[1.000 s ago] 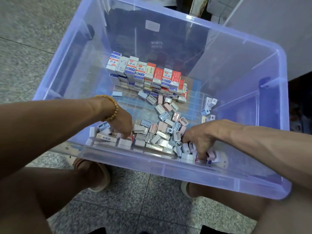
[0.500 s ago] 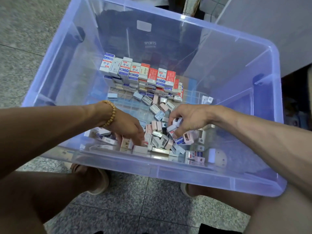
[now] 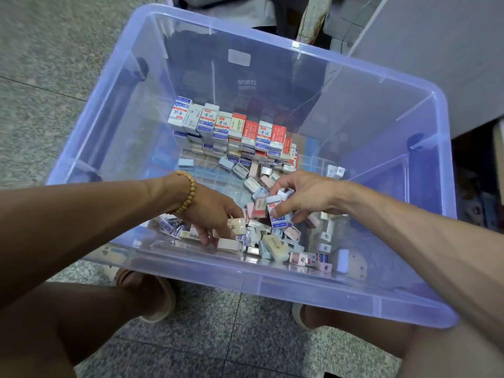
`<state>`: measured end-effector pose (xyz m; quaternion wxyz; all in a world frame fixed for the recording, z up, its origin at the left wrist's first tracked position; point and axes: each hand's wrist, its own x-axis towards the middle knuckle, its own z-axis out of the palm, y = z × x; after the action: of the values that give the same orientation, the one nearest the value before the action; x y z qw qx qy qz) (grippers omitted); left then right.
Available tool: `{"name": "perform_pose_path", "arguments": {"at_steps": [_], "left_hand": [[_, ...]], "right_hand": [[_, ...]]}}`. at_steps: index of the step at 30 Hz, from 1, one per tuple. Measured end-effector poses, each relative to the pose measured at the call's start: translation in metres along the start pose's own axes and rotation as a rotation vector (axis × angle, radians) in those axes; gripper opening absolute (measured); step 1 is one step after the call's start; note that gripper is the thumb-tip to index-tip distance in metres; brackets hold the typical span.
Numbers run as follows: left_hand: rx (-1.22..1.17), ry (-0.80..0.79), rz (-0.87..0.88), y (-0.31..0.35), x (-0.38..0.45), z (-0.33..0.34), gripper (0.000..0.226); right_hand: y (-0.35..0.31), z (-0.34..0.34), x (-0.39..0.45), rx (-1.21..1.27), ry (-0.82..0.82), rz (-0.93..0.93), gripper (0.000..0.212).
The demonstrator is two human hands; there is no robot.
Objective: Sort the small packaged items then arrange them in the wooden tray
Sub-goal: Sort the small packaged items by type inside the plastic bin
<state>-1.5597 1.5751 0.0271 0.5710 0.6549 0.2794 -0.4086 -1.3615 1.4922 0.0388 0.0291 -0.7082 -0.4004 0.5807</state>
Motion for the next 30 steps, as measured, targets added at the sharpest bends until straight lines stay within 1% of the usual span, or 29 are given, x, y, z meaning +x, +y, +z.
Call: {"name": "perform_pose_path", "arguments": {"at_steps": [1, 3, 4, 6, 8, 11, 12, 14, 16, 18, 19, 21, 23, 26, 28, 30], "left_hand": [[0.014, 0.024, -0.008, 0.000, 0.000, -0.001, 0.028], [0.010, 0.083, 0.002, 0.003, -0.002, -0.003, 0.016], [-0.022, 0.123, 0.007, 0.005, -0.002, -0.005, 0.014], [-0.112, 0.186, 0.033, 0.007, -0.002, -0.009, 0.017], [-0.203, 0.237, 0.056, 0.009, -0.002, -0.012, 0.019], [-0.254, 0.295, 0.077, 0.014, -0.004, -0.014, 0.019], [-0.276, 0.320, 0.086, 0.015, -0.004, -0.015, 0.020], [-0.347, 0.388, 0.096, 0.017, -0.007, -0.018, 0.021], [-0.423, 0.478, 0.119, 0.020, -0.011, -0.022, 0.019], [-0.505, 0.532, 0.171, 0.024, -0.017, -0.023, 0.013], [-0.528, 0.542, 0.200, 0.026, -0.020, -0.023, 0.011], [-0.487, 0.570, 0.242, 0.028, -0.025, -0.021, 0.016], [-0.418, 0.618, 0.239, 0.026, -0.028, -0.021, 0.018], [-0.455, 0.631, 0.204, 0.022, -0.030, -0.022, 0.011], [-0.505, 0.604, 0.192, 0.021, -0.032, -0.024, 0.011], [-0.535, 0.574, 0.186, 0.020, -0.034, -0.025, 0.010]], "right_hand": [[0.000, 0.000, 0.000, -0.031, 0.011, 0.008, 0.025], [-0.002, -0.001, 0.000, -0.045, 0.013, -0.001, 0.025], [-0.003, -0.003, 0.000, -0.033, 0.010, -0.011, 0.025], [-0.003, -0.006, 0.000, -0.001, 0.020, -0.022, 0.022], [-0.003, -0.009, 0.002, 0.020, 0.047, -0.003, 0.025], [-0.002, -0.010, 0.004, 0.040, 0.103, 0.035, 0.027], [-0.004, -0.010, 0.004, 0.084, 0.120, 0.029, 0.026], [-0.006, -0.012, 0.004, 0.260, 0.120, -0.013, 0.027], [-0.012, -0.013, 0.000, 0.433, 0.084, -0.058, 0.020], [-0.019, -0.009, -0.003, 0.538, 0.047, -0.086, 0.011], [-0.021, -0.005, -0.002, 0.577, 0.040, -0.105, 0.009], [-0.025, 0.004, 0.001, 0.666, 0.039, -0.144, 0.008], [-0.027, 0.010, 0.003, 0.746, 0.020, -0.176, 0.005], [-0.028, 0.011, 0.000, 0.798, -0.039, -0.208, 0.003], [-0.028, 0.010, 0.000, 0.791, -0.042, -0.227, 0.017], [-0.029, 0.012, 0.001, 0.759, -0.007, -0.230, 0.025]]}}
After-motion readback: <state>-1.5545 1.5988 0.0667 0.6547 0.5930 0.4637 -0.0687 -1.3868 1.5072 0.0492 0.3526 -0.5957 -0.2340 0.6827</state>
